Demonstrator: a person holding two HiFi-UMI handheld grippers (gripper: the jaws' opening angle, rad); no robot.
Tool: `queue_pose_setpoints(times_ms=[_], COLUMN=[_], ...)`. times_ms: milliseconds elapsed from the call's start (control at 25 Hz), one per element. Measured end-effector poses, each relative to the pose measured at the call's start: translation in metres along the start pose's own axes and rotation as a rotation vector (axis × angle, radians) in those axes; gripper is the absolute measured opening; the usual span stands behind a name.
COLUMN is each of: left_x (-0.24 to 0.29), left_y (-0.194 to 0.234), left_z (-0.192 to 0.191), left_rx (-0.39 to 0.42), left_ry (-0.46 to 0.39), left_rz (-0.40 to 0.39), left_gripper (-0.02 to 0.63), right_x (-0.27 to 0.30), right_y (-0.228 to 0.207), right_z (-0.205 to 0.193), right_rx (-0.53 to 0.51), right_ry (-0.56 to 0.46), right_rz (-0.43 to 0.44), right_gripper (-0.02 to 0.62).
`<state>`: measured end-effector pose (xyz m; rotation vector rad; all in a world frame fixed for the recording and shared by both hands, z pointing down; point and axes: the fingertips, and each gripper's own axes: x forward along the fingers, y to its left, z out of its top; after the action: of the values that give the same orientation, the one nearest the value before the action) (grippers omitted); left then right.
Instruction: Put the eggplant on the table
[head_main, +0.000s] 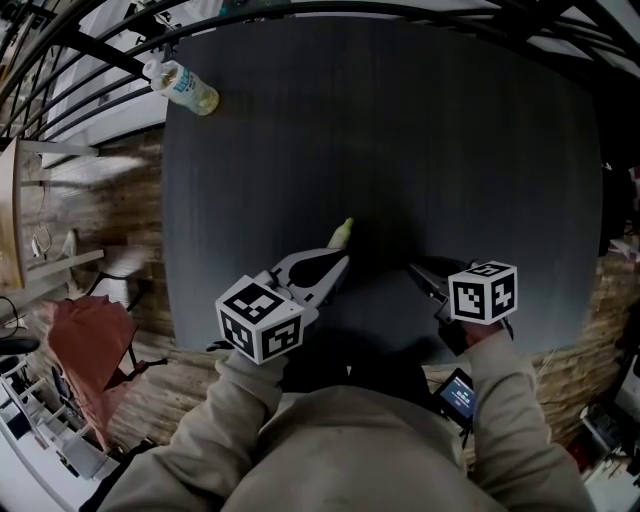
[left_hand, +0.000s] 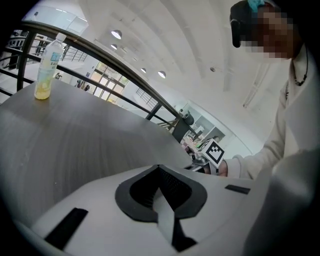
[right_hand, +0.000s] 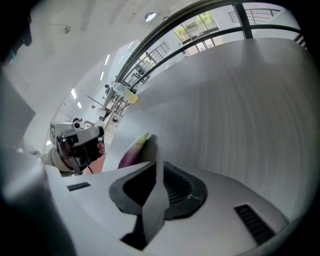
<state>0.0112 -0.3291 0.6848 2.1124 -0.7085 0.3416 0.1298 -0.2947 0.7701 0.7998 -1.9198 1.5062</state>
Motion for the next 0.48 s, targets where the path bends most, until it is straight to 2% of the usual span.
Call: queue_pose_setpoints(times_ms=[40, 80, 240, 480], left_x=[-0.001, -0.002, -0.005, -0.027], left_y=[-0.002, -0.004, -0.006, -0.039], left_z=[0.001, 0.003, 0.018, 0.061], left_rx=[0.006, 0.011, 0.033, 0.097], left_ry=[-0.002, -0.004, -0.013, -0.056], left_rz=[-0.003, -0.006, -0.009, -0.023], left_gripper=[0.003, 0.003, 0.003, 0.003], right_x=[-0.003, -0.007, -0.022, -0.065], right_y=[0.005, 0.011, 0.033, 0.078], right_z=[0.002, 0.004, 0.027, 0.062], right_rx=[0.001, 0.002, -0.041, -0.141], right_ry=[-0.01, -0.022, -0.083, -0.181], right_rz=[0.029, 0.061, 0.152, 0.166], right_gripper=[0.036, 0.019, 0.014, 0.014])
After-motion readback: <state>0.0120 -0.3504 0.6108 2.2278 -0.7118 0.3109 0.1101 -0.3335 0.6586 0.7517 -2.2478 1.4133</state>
